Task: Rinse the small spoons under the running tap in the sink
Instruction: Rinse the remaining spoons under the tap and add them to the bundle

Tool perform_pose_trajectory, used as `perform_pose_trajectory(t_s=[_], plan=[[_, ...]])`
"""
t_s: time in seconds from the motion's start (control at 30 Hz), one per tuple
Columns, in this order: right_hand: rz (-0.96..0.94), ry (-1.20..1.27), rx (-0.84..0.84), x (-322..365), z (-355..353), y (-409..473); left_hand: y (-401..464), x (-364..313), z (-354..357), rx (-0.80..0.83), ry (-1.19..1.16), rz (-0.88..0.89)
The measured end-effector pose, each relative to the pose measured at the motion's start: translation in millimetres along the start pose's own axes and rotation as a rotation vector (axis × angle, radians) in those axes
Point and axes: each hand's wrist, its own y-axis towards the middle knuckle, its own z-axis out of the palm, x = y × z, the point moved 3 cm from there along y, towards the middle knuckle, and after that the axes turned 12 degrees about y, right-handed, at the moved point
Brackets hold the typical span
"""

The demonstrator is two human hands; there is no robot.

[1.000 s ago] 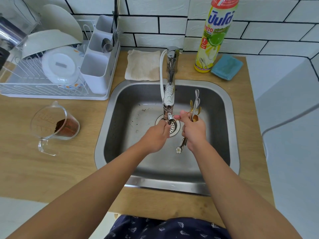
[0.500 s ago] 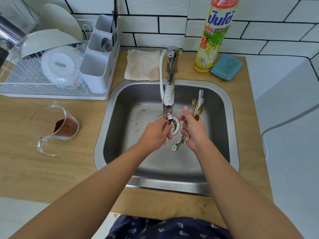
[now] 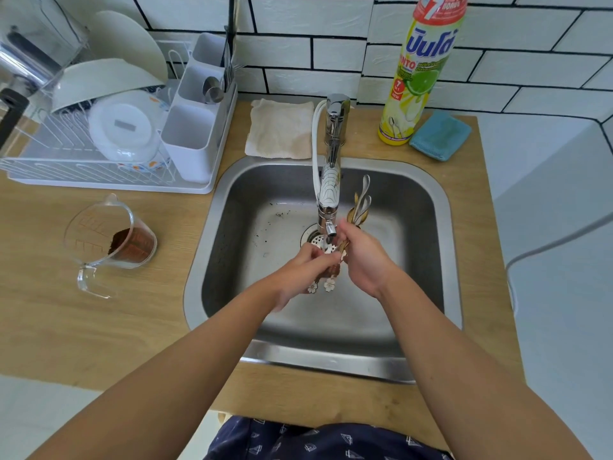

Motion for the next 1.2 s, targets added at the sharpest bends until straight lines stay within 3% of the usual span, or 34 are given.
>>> perform_pose_trajectory(t_s=[0.23, 0.4, 0.47, 0.6, 0.7, 0.9, 1.2], plan=[[0.053, -0.168, 0.081, -6.7, 7.4, 1.0, 4.1, 3.5, 0.5, -0.003, 0.183, 0.169], [0.090, -0.266, 0.197, -8.3, 1.4, -0.7, -2.2, 6.8, -0.1, 0.032, 0.315, 0.188], [0.049, -0.260, 0.198, -4.9, -1.2, 0.3, -6.8, 7.3, -3.0, 0.048, 0.264, 0.178], [-0.163, 0.055, 0.069, 12.5, -10.0, 5.6, -16.9, 15.3, -14.1, 0.088, 0.207, 0.101], [-0.249, -0.080, 0.057, 18.9, -5.4, 5.4, -23.4, 20.7, -20.2, 0.138, 0.216, 0.054], [-0.313, -0.303, 0.011, 4.7, 14.6, 7.7, -28.3, 20.0, -23.5, 0.161, 0.222, 0.062], [-0.206, -0.109, 0.157, -6.1, 3.0, 3.4, -24.8, 27.9, -26.6, 0.033, 0.092, 0.047]])
